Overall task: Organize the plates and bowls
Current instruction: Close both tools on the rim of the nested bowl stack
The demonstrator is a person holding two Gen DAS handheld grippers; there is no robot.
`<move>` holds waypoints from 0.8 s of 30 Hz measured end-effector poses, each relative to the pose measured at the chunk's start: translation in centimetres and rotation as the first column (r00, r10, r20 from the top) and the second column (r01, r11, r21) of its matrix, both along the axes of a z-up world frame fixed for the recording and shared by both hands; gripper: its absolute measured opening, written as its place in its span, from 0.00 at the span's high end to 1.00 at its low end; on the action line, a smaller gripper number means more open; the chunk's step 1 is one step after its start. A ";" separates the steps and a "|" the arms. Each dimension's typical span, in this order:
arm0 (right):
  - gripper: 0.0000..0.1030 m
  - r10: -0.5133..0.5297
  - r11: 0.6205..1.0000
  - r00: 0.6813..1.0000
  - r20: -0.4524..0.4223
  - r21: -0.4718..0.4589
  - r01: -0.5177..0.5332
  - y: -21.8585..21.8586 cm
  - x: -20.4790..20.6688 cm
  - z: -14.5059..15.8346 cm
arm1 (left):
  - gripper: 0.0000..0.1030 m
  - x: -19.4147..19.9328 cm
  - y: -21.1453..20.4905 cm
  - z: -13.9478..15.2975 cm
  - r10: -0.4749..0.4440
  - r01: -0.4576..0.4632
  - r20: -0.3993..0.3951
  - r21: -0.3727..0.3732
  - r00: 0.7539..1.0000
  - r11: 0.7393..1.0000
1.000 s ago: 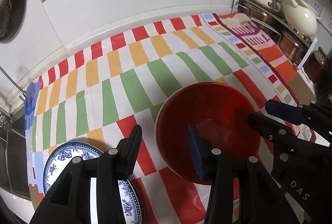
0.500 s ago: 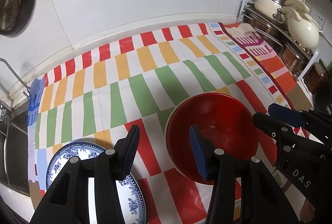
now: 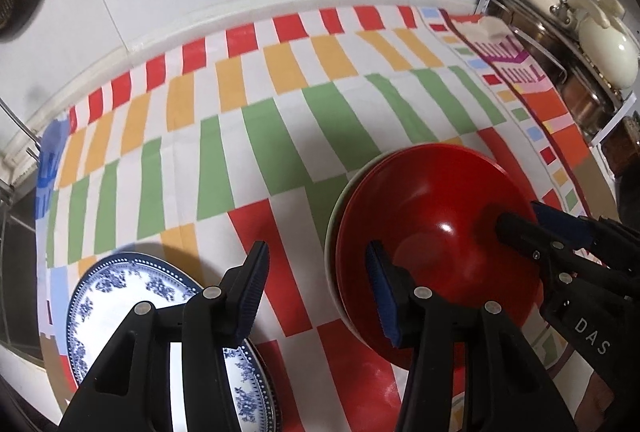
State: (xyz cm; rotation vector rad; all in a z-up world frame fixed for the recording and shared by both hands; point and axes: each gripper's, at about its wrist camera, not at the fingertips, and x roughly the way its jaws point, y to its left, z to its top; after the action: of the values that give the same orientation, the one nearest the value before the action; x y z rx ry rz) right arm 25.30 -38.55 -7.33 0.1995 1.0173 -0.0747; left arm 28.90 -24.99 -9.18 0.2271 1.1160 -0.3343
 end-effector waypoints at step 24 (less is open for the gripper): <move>0.74 -0.042 0.982 0.991 -0.125 0.176 0.064 -0.8 1.2 -4.4 | 0.71 1.0 -1.2 -2.4 0.004 -0.015 -0.145 -0.071 0.989 0.997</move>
State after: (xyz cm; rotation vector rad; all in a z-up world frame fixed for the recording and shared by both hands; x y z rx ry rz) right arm 26.48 -39.31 -11.71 0.3911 1.1404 -0.0438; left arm 29.86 -26.24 -11.56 0.1353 1.2457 -0.3867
